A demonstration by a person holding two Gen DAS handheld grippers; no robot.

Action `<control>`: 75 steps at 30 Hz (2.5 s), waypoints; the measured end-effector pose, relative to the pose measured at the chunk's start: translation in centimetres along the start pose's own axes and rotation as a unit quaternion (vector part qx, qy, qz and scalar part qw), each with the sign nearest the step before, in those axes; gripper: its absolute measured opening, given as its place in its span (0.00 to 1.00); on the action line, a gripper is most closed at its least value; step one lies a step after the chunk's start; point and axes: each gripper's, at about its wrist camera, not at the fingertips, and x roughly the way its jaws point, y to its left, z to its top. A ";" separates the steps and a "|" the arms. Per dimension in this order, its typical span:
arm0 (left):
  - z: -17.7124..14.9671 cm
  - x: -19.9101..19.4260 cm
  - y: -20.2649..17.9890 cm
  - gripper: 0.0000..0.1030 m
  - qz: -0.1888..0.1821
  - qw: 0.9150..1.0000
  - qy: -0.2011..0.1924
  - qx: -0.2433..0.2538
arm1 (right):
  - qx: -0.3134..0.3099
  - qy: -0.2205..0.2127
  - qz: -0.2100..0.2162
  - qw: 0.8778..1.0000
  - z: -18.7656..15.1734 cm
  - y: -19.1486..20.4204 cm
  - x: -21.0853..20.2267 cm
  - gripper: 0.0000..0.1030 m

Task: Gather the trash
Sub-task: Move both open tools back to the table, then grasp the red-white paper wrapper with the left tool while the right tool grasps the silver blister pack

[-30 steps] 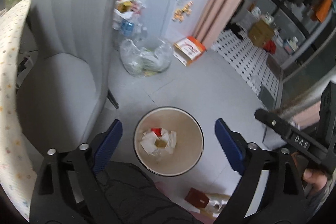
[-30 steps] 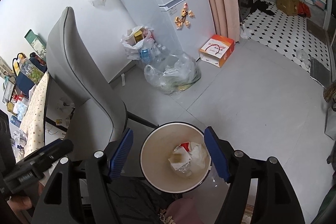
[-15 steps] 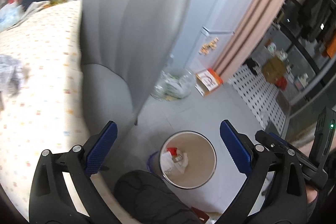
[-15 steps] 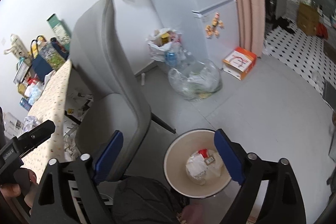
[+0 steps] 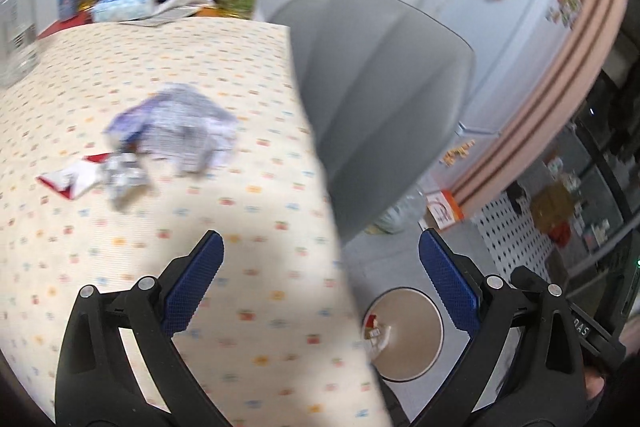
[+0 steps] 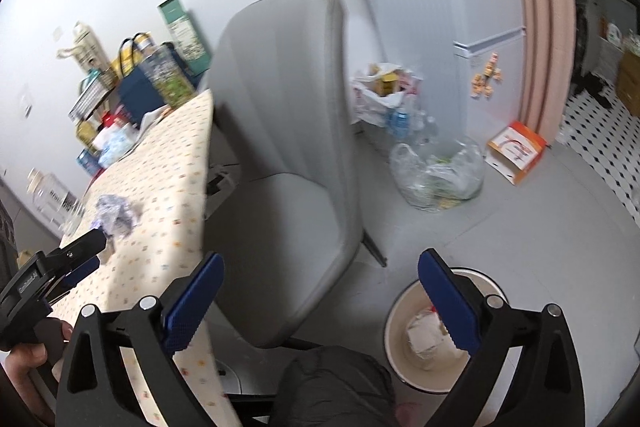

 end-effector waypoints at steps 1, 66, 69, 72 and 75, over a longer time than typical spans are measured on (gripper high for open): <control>0.0 -0.2 0.6 0.94 0.003 1.000 -0.003 -0.006 | -0.006 0.001 0.006 1.000 0.0 0.9 0.1 0.92; 0.3 -8.9 25.7 0.02 0.057 0.961 -0.094 -0.255 | -0.268 0.074 0.155 0.948 -4.4 30.0 7.4 0.69; -0.3 -10.1 26.4 0.02 0.067 0.958 -0.100 -0.260 | -0.284 0.081 0.146 0.944 -4.6 31.4 9.0 0.68; -1.2 -11.1 27.0 0.02 0.072 0.955 -0.104 -0.269 | -0.298 0.089 0.139 0.940 -4.6 32.5 10.5 0.68; -1.8 -11.7 27.4 0.02 0.076 0.953 -0.108 -0.274 | -0.318 0.093 0.126 0.935 -4.7 33.6 11.8 0.68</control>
